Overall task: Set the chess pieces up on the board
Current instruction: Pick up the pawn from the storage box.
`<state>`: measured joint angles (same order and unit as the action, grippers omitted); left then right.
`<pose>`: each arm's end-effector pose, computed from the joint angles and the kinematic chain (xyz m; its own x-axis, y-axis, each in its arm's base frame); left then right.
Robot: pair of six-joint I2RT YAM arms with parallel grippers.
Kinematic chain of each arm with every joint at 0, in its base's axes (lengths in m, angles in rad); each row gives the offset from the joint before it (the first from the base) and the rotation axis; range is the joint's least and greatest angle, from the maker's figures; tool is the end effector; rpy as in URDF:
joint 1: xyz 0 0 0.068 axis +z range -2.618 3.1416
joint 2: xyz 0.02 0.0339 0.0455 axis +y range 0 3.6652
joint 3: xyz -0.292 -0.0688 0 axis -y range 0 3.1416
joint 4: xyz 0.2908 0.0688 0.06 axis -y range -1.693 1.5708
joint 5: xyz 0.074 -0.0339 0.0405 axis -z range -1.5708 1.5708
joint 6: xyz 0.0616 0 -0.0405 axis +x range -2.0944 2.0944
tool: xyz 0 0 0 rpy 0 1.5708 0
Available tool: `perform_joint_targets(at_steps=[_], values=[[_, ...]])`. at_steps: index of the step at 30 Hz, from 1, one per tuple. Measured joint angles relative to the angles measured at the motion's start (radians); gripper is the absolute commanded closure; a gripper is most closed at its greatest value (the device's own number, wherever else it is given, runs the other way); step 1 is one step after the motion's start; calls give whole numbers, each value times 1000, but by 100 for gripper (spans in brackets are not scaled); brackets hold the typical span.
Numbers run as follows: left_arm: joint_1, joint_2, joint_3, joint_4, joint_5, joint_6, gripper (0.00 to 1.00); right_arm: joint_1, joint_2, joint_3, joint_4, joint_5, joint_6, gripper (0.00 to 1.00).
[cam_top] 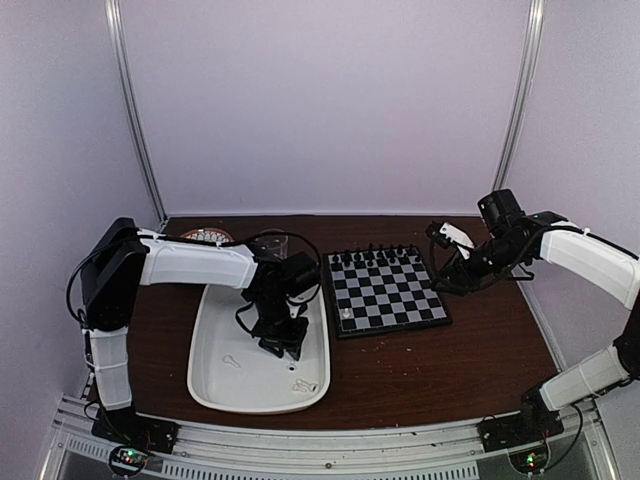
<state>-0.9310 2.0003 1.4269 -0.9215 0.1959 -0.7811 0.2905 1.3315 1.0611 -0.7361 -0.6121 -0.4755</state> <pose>0.2463 -0.3510 0.1376 -0.9830 0.1641 0.0828 0.1459 0.9706 -0.1912 0.2903 0.1237 0.2722 -0.4777 -0.5339 -0.6977 -0.8408 0.5081 0.1868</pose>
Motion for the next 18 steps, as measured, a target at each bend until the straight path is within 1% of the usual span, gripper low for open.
perform_joint_targets(at_steps=[5,10,13,18], values=[[-16,-4,-27,3,13,1,69,0,1,0,0,-2,0,46],[-40,-4,-49,-2,23,1,71,2,3,0,0,-2,0,46],[-43,-4,-49,-2,25,1,74,2,3,0,0,-2,0,46],[-45,-3,-49,-3,23,3,76,2,3,0,0,-2,0,47]])
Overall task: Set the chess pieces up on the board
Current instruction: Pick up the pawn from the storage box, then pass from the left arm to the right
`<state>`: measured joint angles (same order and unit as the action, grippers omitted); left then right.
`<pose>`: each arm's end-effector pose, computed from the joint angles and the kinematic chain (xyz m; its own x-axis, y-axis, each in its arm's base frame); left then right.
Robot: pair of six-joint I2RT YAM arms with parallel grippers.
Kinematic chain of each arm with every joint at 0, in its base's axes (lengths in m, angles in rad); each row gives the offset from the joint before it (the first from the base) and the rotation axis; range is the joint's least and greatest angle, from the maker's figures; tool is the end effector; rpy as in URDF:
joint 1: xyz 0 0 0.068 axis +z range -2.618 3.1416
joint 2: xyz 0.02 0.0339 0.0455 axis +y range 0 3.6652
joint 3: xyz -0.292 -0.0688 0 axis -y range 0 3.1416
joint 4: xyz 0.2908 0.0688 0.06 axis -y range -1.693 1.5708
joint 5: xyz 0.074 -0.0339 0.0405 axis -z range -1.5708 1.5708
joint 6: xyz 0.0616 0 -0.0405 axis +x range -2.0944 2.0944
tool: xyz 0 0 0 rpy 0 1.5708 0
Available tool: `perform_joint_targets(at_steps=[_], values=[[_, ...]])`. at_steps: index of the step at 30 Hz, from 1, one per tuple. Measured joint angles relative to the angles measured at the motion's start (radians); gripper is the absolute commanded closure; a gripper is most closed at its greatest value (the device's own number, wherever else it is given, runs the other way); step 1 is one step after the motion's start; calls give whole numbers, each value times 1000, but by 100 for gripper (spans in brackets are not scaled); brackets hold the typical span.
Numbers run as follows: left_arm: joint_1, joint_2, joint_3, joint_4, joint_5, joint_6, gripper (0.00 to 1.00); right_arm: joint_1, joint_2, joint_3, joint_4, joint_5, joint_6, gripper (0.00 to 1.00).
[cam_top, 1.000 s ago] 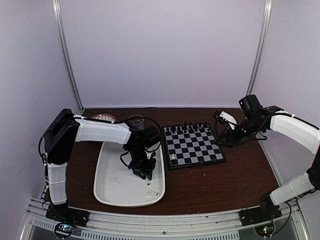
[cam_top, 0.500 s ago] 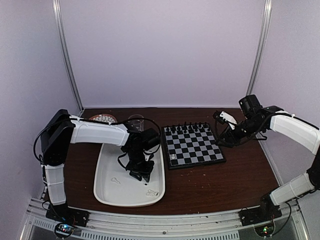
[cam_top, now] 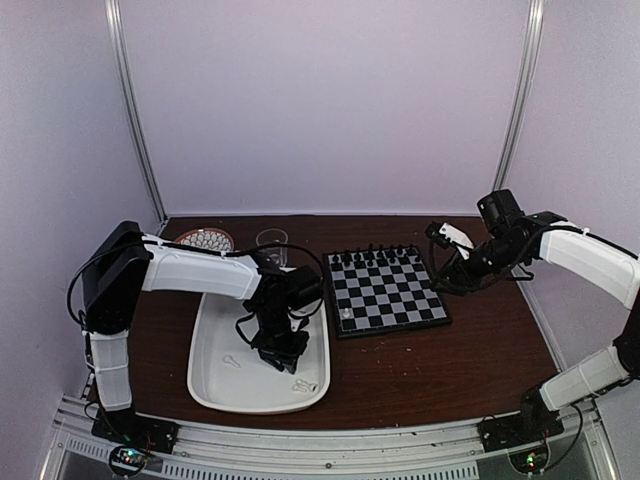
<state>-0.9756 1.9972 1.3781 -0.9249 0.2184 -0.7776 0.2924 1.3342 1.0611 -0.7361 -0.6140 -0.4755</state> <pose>0.2222 -0.3520 0.1254 -0.9688 0.2092 0.1329 0.1852 0.9673 -0.1731 0.2904 0.1245 0.2715 -0.4782 -0.5347 -0.6967 -0.8417 0.5055 0.1898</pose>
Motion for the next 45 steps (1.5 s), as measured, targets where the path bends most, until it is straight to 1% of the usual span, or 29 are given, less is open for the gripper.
perform_joint_targets(at_steps=[3,5,8,13,17,20,24,27,30,33,38,45], values=[[-1,4,4,-5,-8,8,79,0,0,0,0,0,0,47],[-2,7,6,-9,-11,13,85,0,0,0,0,0,0,46],[-2,8,7,-11,-16,20,90,0,0,0,0,0,0,46],[-2,7,8,-11,-26,42,91,0,0,0,0,0,0,47],[-5,-5,7,-22,-70,68,92,0,0,1,-3,-4,0,47],[-6,-53,1,-34,-118,106,94,11,3,22,-33,-23,0,47],[-6,-187,-13,-9,-156,185,94,67,39,103,-69,-61,0,48],[-6,-276,-12,52,-145,245,94,122,103,188,-113,-111,1,51],[-5,-323,-14,128,-111,280,93,175,176,272,-163,-163,14,55],[-5,-364,-32,231,-60,302,93,228,245,348,-197,-215,42,53],[-5,-388,-64,358,9,307,92,301,352,439,-216,-283,113,51],[-5,-388,-108,464,84,297,91,365,504,552,-229,-365,201,51]])
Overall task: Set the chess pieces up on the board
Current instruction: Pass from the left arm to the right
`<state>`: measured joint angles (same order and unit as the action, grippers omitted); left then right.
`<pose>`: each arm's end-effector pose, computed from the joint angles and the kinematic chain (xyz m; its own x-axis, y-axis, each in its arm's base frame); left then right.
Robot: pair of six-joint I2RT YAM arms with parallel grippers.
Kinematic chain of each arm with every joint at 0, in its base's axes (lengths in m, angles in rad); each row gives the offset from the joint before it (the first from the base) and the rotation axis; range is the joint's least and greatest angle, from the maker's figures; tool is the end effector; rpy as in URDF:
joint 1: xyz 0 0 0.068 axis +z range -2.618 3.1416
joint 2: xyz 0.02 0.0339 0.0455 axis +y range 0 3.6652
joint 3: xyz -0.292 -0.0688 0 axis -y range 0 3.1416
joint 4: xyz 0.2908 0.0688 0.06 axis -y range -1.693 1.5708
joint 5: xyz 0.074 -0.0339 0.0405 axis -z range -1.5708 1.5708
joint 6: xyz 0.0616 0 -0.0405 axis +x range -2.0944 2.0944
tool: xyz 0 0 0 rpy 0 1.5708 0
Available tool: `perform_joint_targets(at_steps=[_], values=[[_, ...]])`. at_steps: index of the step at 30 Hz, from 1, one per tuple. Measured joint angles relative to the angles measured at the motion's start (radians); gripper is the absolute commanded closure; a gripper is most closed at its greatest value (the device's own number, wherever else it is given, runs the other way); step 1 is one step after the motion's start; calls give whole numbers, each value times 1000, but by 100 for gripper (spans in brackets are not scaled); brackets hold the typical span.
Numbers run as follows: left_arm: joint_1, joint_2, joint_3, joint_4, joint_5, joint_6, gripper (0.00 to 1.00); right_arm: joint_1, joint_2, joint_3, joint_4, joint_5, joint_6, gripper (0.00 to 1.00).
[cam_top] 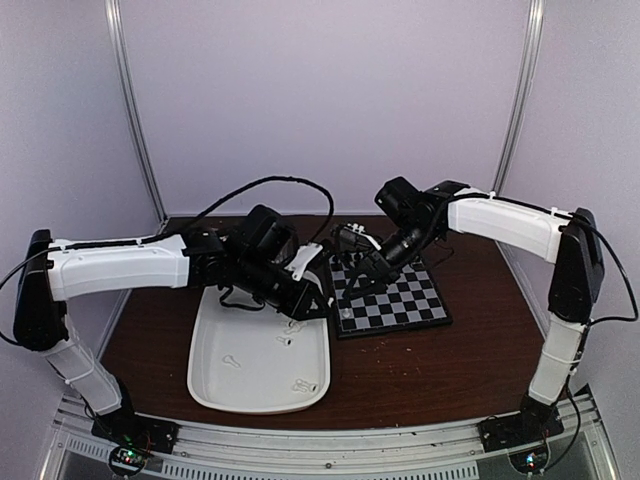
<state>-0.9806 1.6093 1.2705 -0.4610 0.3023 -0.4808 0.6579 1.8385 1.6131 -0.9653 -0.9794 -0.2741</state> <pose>0.2174 -0.3575 0.2700 -0.7741 0.3623 -0.5191 0.6210 0.5938 -0.5116 0.3124 0.3060 0.2880 -0.5491 -0.6151 -0.5658 -0.7617 0.0897 0.6417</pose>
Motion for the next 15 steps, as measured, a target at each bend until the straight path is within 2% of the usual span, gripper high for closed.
perform_joint_targets(at_steps=[5,10,15], values=[[0,0,-24,53,32,-15,90,9,23,6,5,-66,57,50],[0,0,-47,98,60,-31,90,17,24,3,36,-116,108,59],[0,0,-57,124,71,-42,90,21,25,1,64,-143,143,61]])
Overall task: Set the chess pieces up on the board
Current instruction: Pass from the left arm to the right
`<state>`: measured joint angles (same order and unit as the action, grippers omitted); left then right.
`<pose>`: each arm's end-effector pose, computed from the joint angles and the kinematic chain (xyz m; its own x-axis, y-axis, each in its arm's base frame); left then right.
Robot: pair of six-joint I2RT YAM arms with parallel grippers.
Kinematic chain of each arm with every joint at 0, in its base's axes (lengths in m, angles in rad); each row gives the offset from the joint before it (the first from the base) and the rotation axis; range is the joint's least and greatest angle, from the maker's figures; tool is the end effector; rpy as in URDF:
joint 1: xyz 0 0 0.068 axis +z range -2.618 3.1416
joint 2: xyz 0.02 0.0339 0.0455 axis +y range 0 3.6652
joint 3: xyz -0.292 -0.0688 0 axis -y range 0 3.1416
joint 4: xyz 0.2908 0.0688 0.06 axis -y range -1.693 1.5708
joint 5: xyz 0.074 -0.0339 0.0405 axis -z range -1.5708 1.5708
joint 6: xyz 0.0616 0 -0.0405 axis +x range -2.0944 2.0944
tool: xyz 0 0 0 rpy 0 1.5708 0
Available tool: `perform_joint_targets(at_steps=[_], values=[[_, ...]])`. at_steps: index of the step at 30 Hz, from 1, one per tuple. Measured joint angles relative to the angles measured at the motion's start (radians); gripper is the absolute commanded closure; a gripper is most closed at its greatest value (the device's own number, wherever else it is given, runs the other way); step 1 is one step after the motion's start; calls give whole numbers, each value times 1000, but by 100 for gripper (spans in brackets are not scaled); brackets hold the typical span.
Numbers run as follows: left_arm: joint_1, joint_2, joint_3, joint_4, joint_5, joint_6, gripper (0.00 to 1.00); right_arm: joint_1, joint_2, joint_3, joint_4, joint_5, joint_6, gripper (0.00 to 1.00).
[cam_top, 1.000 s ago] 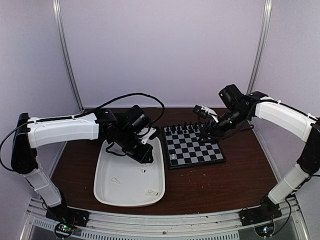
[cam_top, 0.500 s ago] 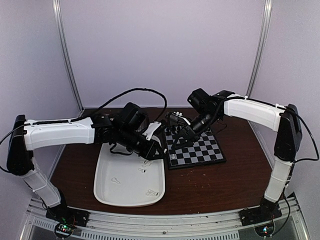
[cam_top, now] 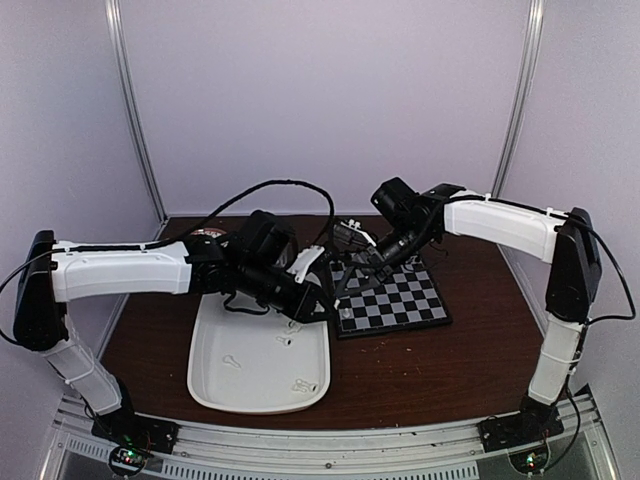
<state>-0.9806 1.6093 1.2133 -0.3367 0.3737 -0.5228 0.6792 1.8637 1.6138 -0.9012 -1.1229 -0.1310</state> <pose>0.2152 -0.3617 0.2606 -0.7841 0.3354 -0.5222 0.6152 0.5310 -0.5827 0.3090 0.3208 0.2873 -0.6316 -0.5826 -0.5115 -0.6459 0.0304 0.7629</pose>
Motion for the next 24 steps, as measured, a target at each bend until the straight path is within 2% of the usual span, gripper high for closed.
perform_joint_targets(at_steps=[9,15,21,24], values=[[0,0,-15,34,12,-14,90,3,16,-22,31,-15,27,66],[0,0,-21,50,11,-22,90,9,17,-32,39,-26,33,79],[0,-1,-22,52,11,-26,90,10,17,-35,41,-27,34,83],[0,-1,-22,52,12,-26,89,10,17,-37,45,-25,36,95]])
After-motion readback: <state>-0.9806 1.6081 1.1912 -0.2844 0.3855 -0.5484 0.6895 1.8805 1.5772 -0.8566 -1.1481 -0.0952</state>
